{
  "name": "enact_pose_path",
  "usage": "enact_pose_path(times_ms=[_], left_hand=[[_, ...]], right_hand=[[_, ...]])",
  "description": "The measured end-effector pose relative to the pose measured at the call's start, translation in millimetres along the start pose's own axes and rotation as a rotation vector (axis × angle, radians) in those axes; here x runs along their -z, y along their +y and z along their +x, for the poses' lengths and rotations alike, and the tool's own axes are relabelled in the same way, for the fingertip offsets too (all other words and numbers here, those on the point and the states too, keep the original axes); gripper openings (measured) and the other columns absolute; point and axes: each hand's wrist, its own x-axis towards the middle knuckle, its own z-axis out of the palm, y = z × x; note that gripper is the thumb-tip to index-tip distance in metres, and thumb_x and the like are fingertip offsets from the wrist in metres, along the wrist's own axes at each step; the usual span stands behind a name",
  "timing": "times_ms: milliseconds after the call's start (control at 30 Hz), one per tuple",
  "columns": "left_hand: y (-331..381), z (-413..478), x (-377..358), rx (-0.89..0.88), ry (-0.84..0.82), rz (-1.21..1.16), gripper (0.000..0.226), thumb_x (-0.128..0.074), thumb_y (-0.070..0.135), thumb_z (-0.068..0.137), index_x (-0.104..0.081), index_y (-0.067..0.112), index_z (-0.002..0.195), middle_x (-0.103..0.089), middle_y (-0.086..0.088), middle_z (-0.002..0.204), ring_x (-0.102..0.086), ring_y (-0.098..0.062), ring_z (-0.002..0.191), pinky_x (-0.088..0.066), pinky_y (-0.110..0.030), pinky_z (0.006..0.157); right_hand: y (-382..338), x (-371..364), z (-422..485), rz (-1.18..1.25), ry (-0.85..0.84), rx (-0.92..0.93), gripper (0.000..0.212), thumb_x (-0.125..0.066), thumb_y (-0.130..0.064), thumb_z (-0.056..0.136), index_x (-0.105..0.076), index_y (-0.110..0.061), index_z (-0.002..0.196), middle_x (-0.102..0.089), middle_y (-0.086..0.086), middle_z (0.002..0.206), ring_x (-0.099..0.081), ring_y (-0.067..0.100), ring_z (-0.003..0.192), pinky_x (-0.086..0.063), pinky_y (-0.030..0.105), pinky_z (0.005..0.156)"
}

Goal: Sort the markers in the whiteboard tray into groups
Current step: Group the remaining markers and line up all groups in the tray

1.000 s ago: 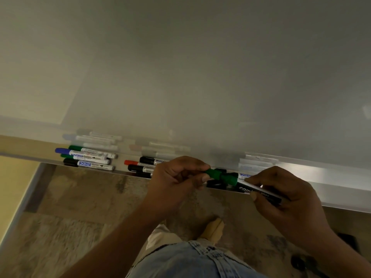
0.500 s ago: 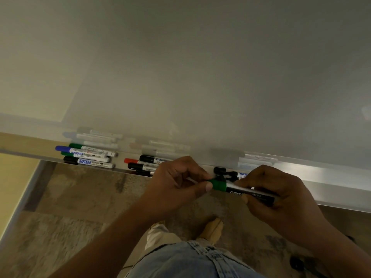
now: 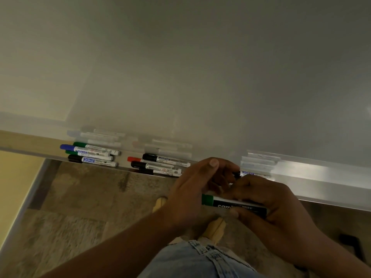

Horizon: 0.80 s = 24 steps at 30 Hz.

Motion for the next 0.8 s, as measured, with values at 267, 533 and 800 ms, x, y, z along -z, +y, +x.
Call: enact_pose_path(times_ms=[267, 533, 800], left_hand=[[-6, 21, 4, -0.060, -0.099, 0.262, 0.042, -0.039, 0.057, 0.092, -0.069, 0.029, 0.102, -0.069, 0.014, 0.094, -0.064, -0.002, 0.088, -0.049, -0.015, 0.073], [-63, 41, 15, -0.265, 0.026, 1.173, 0.028, -0.047, 0.034, 0.095, -0.061, 0.026, 0.118, -0.071, 0.004, 0.086, -0.063, -0.012, 0.069, -0.042, -0.020, 0.060], [-98, 56, 10, -0.265, -0.086, 1.486, 0.044, -0.045, 0.032, 0.094, -0.049, 0.023, 0.136, -0.066, -0.001, 0.106, -0.066, -0.023, 0.083, -0.049, -0.033, 0.065]], right_hand=[[33, 1, 1, 0.017, 0.079, -0.010, 0.030, -0.075, -0.013, 0.079, -0.072, -0.029, 0.105, -0.068, -0.014, 0.094, -0.066, 0.009, 0.081, -0.052, 0.020, 0.061], [133, 9, -38, -0.713, 0.305, -0.063, 0.030, -0.073, 0.008, 0.073, -0.076, -0.017, 0.090, -0.067, 0.004, 0.105, -0.056, 0.024, 0.098, -0.041, 0.038, 0.081], [165, -9, -44, -0.921, 0.345, -0.169, 0.037, -0.082, 0.003, 0.063, -0.076, -0.014, 0.095, -0.069, 0.007, 0.110, -0.052, 0.031, 0.104, -0.033, 0.046, 0.081]])
